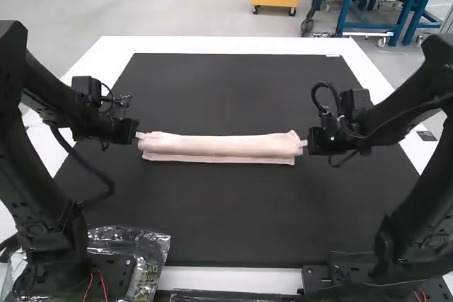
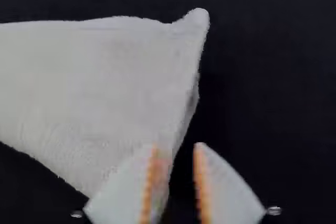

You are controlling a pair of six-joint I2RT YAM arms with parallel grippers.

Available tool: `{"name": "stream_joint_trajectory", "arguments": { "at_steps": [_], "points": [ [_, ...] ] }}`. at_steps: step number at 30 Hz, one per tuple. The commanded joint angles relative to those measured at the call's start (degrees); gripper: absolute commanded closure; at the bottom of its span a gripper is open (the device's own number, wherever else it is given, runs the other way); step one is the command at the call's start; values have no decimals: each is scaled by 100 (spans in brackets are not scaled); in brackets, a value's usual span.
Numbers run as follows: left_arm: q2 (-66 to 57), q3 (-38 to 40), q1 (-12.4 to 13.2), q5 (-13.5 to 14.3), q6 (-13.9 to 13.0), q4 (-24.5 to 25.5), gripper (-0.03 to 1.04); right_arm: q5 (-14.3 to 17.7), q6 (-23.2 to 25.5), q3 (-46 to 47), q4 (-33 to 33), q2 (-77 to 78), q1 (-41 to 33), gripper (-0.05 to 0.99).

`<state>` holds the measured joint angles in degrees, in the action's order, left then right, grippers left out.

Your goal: Fold the towel.

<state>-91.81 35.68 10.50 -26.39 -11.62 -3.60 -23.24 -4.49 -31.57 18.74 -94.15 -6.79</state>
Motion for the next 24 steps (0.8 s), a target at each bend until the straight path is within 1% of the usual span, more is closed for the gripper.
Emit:
{"name": "stream_joint_trajectory", "arguments": {
  "at_steps": [1, 2, 3, 4, 6, 7, 8, 9, 11, 12, 13, 15, 19, 22, 24],
  "points": [
    [67, -263, 101, 169, -86, -238, 64, 74, 10, 11, 33, -139, 107, 20],
    [58, -299, 101, 169, -69, -291, 43, 57, 10, -7, 24, -165, 107, 11],
    [58, -307, 136, 161, -42, -352, 25, 48, 10, -24, -2, -156, 107, 6],
    [67, -307, 145, 134, -25, -352, 3, 31, 18, -51, -46, -156, 99, 2],
    [76, -299, 233, 82, 54, -414, 2, -93, 62, -121, -152, -121, 99, 2],
    [93, -281, 295, 38, 63, -449, 2, -101, 62, -165, -196, -104, 90, 2],
    [111, -272, 374, -68, 72, -475, 3, -101, 71, -191, -204, -95, 90, 2],
    [146, -255, 453, -85, 98, -493, 3, -101, 106, -218, -204, -95, 72, 2],
    [181, -211, 585, -138, 212, -581, 3, -101, 159, -270, -204, -95, 11, 2],
    [199, -184, 637, -147, 362, -669, 3, -101, 168, -279, -204, -104, -33, 2],
    [207, -167, 646, -200, 503, -774, 3, -101, 177, -288, -196, -95, -77, 3],
    [216, -149, 699, -244, 670, -906, 4, -84, 203, -279, -196, -104, -209, 3],
    [216, -114, 681, -261, 775, -897, 4, -5, 203, -253, -143, -174, -394, 3],
    [278, -96, 708, -384, 810, -853, 4, 13, 247, -270, -55, -306, -464, 3],
    [322, -105, 708, -402, 863, -845, 4, 39, 273, -262, 33, -394, -508, 3]
  ]
}}
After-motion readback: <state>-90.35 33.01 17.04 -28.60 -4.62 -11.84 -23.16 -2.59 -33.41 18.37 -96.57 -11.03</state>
